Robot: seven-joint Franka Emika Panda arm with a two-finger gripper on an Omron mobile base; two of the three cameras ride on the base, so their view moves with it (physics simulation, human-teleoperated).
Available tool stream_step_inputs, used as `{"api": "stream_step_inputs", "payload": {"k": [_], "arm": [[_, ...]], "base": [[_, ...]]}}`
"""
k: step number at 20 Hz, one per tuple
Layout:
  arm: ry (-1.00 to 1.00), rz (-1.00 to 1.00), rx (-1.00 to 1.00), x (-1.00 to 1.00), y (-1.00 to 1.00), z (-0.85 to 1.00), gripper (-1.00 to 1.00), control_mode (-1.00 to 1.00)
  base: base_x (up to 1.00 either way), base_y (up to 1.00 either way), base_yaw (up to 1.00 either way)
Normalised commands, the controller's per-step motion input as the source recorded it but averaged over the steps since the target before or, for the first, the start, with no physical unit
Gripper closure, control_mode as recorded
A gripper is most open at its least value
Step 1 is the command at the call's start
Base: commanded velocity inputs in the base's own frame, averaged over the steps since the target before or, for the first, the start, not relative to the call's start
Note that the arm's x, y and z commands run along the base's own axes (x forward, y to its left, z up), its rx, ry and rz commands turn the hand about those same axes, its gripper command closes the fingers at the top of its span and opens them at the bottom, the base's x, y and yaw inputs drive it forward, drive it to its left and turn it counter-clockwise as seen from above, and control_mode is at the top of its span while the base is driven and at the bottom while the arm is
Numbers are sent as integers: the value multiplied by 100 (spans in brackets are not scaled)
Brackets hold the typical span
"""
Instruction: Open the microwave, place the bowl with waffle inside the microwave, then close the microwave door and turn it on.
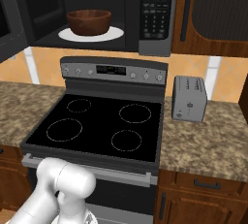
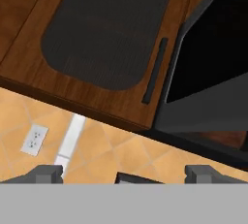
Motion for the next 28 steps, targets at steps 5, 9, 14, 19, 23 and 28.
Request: {"api": "stream_step_inputs", "payload": {"k": [5, 9, 14, 19, 23, 28], "arm": [[-10, -26, 0, -16, 3, 31, -100, -100], [-12, -26, 0, -4, 0, 27, -100, -100], [-13, -28, 0, -7, 0, 16, -100, -100], [-12, -19, 0, 0, -7, 30, -100, -100], [-9, -8, 0, 0, -38, 23, -100, -100], [-5, -5, 2, 1, -55, 19, -100, -100]], "base": [[0, 0, 0], [0, 0, 0], [0, 0, 0], [0, 0, 0], [0, 0, 0], [0, 0, 0]]}}
